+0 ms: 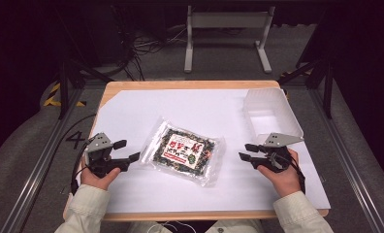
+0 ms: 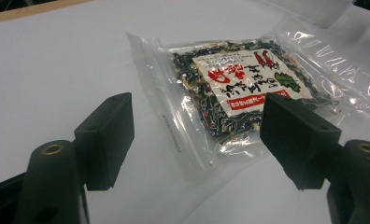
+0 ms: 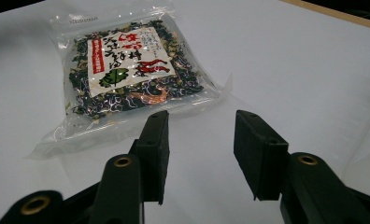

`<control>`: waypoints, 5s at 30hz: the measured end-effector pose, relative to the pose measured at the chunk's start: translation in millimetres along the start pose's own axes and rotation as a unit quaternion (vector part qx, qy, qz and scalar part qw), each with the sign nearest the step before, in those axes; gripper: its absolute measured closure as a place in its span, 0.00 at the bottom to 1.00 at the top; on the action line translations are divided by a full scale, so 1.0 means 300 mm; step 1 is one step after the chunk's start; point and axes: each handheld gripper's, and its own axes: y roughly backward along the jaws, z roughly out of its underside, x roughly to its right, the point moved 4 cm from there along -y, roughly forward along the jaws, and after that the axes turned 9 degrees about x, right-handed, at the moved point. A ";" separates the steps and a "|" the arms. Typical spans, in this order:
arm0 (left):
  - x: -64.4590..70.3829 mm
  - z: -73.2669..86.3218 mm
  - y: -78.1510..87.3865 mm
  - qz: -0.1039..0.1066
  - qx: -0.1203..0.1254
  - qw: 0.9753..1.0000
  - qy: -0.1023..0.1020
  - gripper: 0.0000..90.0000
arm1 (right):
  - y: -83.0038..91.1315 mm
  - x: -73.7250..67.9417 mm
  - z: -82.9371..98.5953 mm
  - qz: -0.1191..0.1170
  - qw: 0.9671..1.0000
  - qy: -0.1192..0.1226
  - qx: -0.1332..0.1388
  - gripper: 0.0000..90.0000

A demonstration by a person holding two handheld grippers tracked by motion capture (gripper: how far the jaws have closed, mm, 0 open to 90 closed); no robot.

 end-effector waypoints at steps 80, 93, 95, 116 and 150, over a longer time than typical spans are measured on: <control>-0.052 0.104 -0.273 0.049 -0.133 0.986 0.087 0.49 | -0.017 0.008 0.033 -0.021 1.000 -0.004 -0.009 0.44; -0.026 0.099 -0.270 0.062 -0.145 0.982 0.108 0.76 | -0.018 0.001 0.029 -0.026 1.000 0.000 -0.007 0.43; -0.020 0.095 -0.270 0.056 -0.151 0.981 0.105 0.78 | -0.018 0.000 0.028 -0.026 1.000 0.001 -0.006 0.43; -0.010 0.058 -0.241 0.044 -0.088 0.984 0.146 0.99 | -0.015 -0.001 0.028 -0.027 1.000 0.003 -0.004 0.43; 0.134 -0.271 -0.005 0.084 0.070 0.994 0.024 1.00 | 0.020 -0.006 -0.025 -0.019 0.999 0.012 0.024 0.44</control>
